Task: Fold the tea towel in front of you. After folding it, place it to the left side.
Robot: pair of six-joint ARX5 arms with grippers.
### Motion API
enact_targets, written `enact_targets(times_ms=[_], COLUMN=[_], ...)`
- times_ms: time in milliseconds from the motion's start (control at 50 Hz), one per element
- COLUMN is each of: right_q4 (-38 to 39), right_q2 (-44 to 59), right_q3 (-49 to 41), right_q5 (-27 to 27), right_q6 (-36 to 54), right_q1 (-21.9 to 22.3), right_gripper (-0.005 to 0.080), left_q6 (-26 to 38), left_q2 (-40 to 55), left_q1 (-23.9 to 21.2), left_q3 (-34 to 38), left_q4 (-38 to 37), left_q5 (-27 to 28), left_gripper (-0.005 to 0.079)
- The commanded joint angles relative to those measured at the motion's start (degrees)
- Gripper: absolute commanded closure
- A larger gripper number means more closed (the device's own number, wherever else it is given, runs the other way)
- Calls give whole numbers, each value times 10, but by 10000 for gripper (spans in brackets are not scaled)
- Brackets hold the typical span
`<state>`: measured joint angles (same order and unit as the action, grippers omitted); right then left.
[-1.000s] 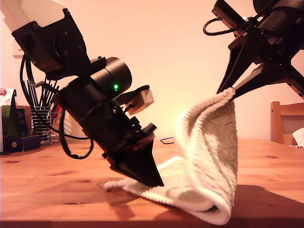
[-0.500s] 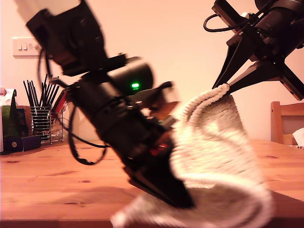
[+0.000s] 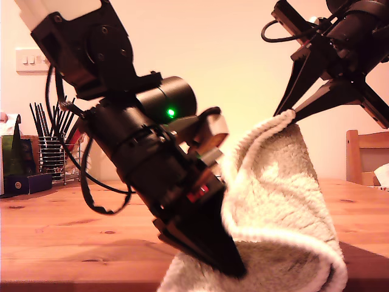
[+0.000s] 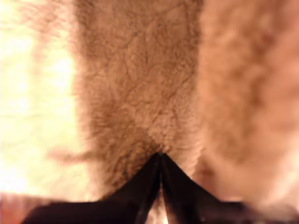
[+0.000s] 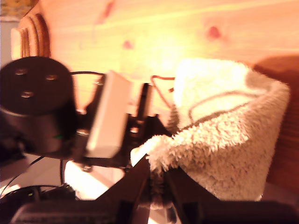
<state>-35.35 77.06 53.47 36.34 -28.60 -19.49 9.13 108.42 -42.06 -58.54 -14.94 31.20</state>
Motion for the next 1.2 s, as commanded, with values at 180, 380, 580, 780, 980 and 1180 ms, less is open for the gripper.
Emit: enact_targets(times_ms=[180,380,580,780,980,1180], right_q4=[16,30,54,82,138,192], right_q2=[3,3,7,32,65,111], right_q3=[8,8,8,8,8,8], right_q5=[-6,-6,-8,-7,-9,-16], right_q6=[-1,-16,-36,-61,-92,-109], right_q1=[0,-1,-14,-36,-49,-56], right_gripper=[765,765,765,765,765,765], left_q6=[-2,-1,1,3,14,16], left_q2=[-28,-28,-39,-67,-82,-82], left_q1=[42,40,50,70,82,84], left_q3=[12,12,12,12,12,12], left_q4=[-1,-4,-4,-15,-45,-63], left_q5=[-15,-15,-41,-50,-63,-64], left_gripper=[764,764,764,765,764,764])
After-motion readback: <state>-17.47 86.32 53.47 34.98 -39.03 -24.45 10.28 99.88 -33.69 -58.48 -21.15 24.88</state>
